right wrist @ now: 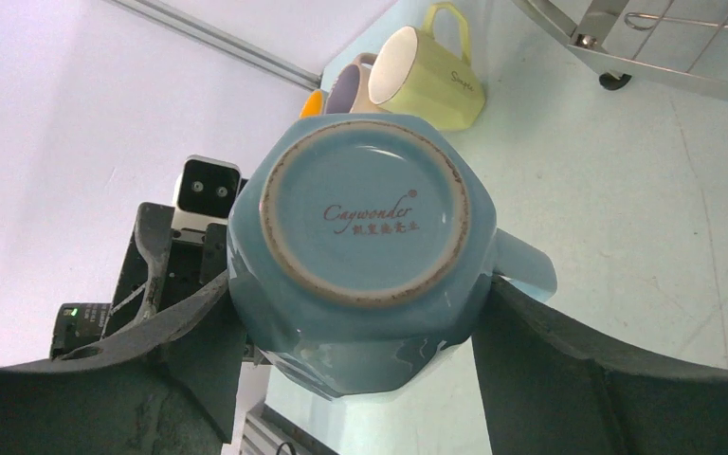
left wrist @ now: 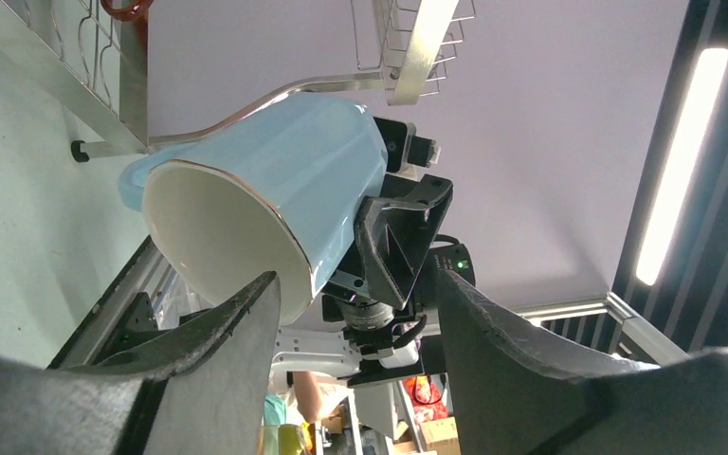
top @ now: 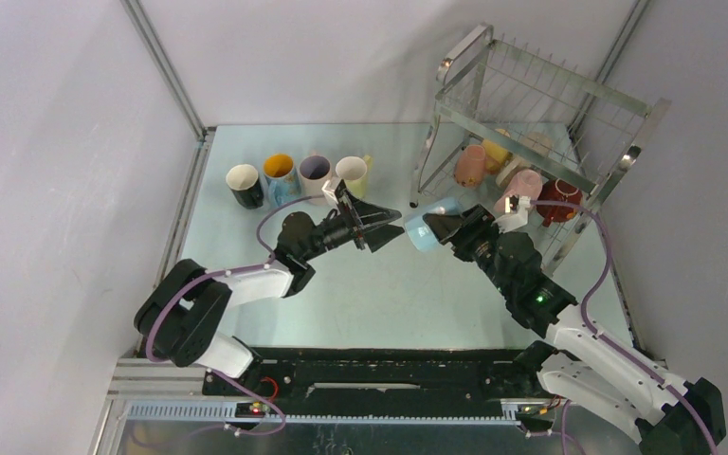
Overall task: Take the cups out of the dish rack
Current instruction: Place the cup at the center of the board.
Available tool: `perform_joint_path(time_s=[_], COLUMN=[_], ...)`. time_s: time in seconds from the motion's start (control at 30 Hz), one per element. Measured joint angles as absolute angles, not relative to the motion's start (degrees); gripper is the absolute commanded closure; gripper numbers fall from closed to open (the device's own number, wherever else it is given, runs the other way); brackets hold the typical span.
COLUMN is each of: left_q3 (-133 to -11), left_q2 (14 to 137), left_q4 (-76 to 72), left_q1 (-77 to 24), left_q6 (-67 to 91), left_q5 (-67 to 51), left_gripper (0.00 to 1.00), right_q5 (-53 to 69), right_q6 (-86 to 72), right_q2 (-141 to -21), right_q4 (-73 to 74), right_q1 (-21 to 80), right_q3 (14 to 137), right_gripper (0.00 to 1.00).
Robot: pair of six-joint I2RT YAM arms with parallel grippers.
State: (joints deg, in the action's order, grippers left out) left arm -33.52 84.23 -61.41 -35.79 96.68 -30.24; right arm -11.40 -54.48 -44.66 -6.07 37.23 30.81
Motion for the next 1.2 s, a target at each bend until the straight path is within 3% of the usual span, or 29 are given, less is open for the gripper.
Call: perform_joint_path(time_s=[0.8, 1.03, 1.2], left_q3=[-34.2, -34.7, -34.7], left_q2=[84.8, 84.8, 84.8], left_q4=[-66.6, -66.9, -66.9], left_q1=[-37.4, -38.0, -38.0], left_q6=[101.8, 102.2, 102.3], left_q5=[-30.4, -30.3, -30.3], left_gripper=[0.61, 0.78, 0.97], right_q5=[-6.9, -8.1, -9.2], right_q6=[-62.3, -64.8, -65.9], right_q2=[-46.6, -46.6, -46.5], right_q4=[-11.3, -12.2, -12.6], right_q1=[39.2, 40.4, 41.3], right_q3=[30.8, 30.8, 30.8], right_gripper=[0.89, 0.9, 0.9])
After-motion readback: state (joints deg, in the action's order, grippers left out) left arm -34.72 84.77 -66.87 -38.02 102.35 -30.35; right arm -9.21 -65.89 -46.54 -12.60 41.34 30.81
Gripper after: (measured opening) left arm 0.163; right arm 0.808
